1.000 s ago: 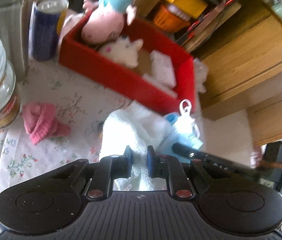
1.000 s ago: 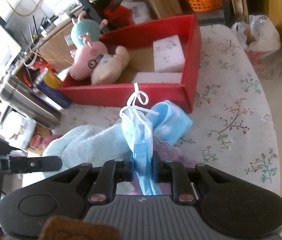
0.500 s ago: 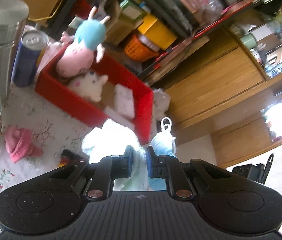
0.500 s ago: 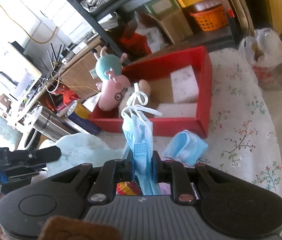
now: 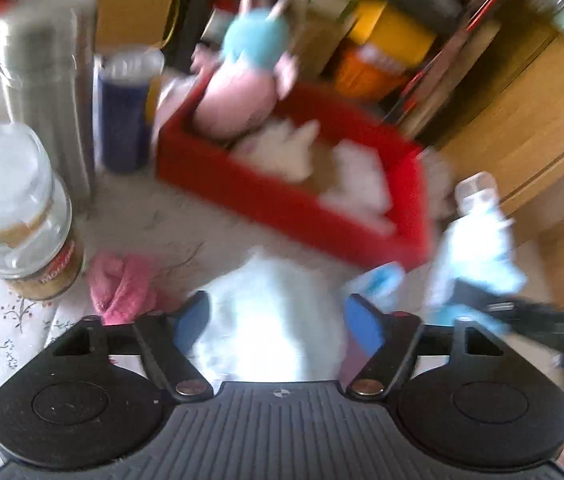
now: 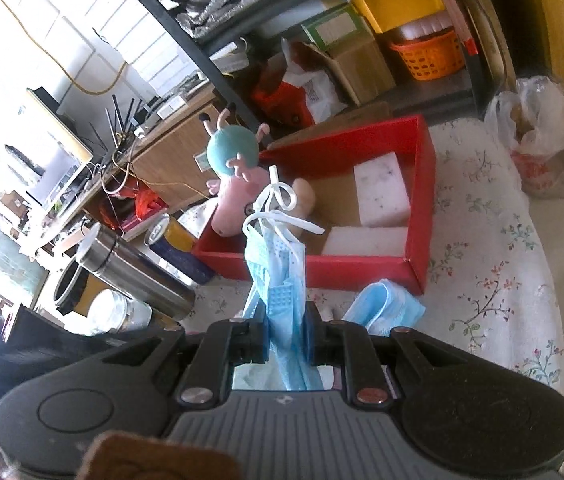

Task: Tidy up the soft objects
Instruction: 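Carry the towel with the left tool over the red box while the right tool carries the mask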

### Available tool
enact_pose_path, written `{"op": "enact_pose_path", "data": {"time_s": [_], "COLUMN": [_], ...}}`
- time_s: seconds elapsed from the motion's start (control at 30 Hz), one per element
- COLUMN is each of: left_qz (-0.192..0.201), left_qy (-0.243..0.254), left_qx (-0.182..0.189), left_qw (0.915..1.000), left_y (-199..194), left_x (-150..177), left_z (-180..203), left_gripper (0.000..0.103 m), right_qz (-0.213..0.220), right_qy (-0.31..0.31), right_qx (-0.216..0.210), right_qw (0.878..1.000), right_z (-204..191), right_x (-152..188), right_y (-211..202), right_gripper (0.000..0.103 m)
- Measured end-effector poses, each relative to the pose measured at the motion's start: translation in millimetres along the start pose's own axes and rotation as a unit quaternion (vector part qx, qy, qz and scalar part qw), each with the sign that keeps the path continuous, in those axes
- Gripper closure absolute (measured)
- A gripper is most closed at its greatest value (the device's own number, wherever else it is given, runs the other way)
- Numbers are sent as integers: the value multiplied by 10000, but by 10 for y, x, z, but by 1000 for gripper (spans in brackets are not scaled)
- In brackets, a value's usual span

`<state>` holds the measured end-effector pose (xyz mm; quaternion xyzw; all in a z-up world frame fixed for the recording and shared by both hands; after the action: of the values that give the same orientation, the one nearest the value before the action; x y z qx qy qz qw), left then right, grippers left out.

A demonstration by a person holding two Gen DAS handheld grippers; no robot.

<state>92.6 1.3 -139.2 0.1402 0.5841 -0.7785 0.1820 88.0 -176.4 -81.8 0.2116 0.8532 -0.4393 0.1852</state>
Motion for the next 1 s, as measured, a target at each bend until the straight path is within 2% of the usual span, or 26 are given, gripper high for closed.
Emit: {"op": "enact_pose_path", "data": {"time_s": [0.07,0.13,0.17,0.2,0.23,0.37,0.43,0.5,0.67,0.83,1.0], "left_qz": [-217,-308,-358,-455,-603,-479,-389,-163,451,1041,1346], "left_qy": [-37,-109,-48,41,170,423,212,62,-168,-126,-39], "left_qx": [-124,-216,-316,-401,-432,-113,210,385,657,765,831], "left_qw": [9997,9992,9988,9981,9971,9979,9988,9991,9967,9915,9874], "left_y": [255,447,519,559,574,382,217,20,-426,-765,-911], "left_x": [20,39,61,90,138,160,103,-9,-280,-487,-643], "left_z": [5,43,71,94,138,279,285,258,254,375,520], "left_gripper": [25,27,48,88,96,101,101,101,101,101,100], "right_qz": [-29,-21,-28,-28,-25,-23,41,118,300,455,628], "right_qy": [-25,-12,-1,-3,-12,-10,27,35,-23,-89,-243], "right_qx": [-7,-6,-4,4,10,2,-3,-21,-40,-111,-154], "right_qw": [10000,10000,10000,10000,10000,10000,10000,9999,9995,9989,9976], "right_z": [-11,-11,-4,-2,2,14,24,5,-61,-165,-308], "right_x": [18,17,17,16,13,8,-19,-40,-112,-202,-310], "right_y": [7,10,15,21,24,19,-15,-61,-161,-231,-278], "right_gripper": [103,103,103,103,103,103,103,103,103,103,103]}}
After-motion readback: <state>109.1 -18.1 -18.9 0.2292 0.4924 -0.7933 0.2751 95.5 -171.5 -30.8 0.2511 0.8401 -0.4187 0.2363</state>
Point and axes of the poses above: each gripper's, at about its wrist camera, not at the fingertips, and y roughly the way its jaws point, z to its right, x to its underside, the point moved 10 cm from there along y, roughly the way its jaws point, and after that the axes turned 5 degrees about -x, right-handed, at the moved point
